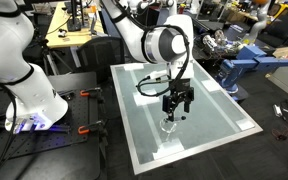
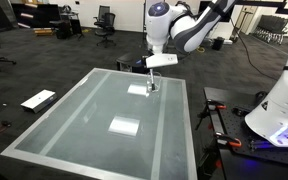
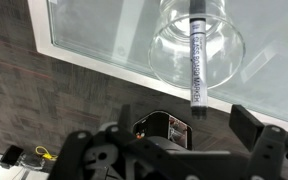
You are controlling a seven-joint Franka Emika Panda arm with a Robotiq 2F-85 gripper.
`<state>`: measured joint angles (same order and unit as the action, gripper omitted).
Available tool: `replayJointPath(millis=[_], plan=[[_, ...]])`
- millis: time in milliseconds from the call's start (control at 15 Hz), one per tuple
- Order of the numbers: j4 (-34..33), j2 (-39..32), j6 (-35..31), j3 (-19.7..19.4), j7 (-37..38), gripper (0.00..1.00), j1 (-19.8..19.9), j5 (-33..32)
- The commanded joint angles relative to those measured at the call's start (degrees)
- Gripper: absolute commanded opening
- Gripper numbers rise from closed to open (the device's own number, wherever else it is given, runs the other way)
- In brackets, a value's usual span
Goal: Move the marker from the colourless cup then put it on the table
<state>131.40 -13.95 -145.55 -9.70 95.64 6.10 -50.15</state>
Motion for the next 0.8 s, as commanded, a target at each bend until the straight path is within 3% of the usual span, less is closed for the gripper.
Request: replayJointPath(millis=[0,200,333,533,667,733], plan=[[-0.68,-0.93,-1.72,-0.66,-2.56,0.93,0.16,1.44],[-0.73,-1.28,-1.78,-0.76,-2.50,0.72,0.12,1.42],[-0.77,-1.53,-1.87,-0.84,-2.48,0.70,0.17,1.45],[-0.91,-1.91,-1.90,-0.93,-2.52,0.79,0.17,1.57],[-1.04,-2.13,-1.85,-0.96,-2.49,0.66,0.12,1.59],[-1.09,-2.23,-1.86,-0.97,-2.41,0.49,0.07,1.55]])
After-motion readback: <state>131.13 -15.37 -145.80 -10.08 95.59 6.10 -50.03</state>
